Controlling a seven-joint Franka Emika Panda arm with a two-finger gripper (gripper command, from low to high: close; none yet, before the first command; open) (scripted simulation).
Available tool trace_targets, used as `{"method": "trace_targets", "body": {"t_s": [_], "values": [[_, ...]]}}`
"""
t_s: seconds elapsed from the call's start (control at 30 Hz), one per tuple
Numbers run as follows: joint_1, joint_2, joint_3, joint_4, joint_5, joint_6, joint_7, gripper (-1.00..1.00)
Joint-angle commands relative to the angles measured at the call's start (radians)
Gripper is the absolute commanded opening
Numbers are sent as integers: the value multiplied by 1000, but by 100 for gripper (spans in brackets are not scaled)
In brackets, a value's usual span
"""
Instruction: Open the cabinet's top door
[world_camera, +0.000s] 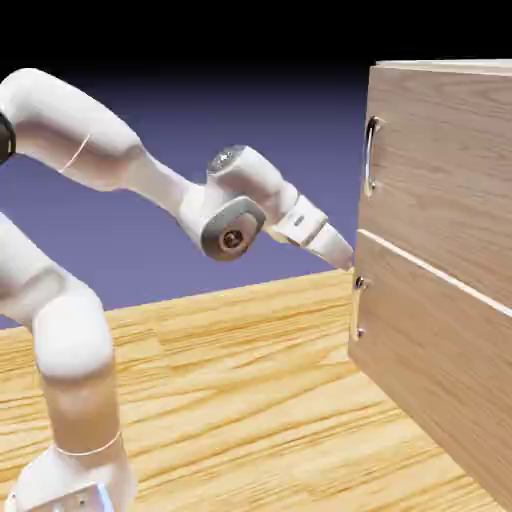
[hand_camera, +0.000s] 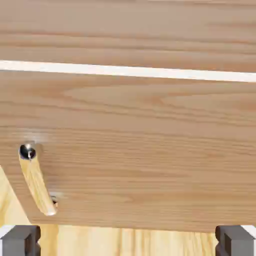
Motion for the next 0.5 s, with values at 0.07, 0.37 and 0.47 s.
{"method": "trace_targets", "body": {"t_s": [0.07, 0.37, 0.47], "values": [[-78, -65, 63, 27, 131, -31, -44, 0], [-311, -260, 252, 108, 522, -126, -174, 0], [-389, -325, 315, 135, 653, -157, -217, 0]]}}
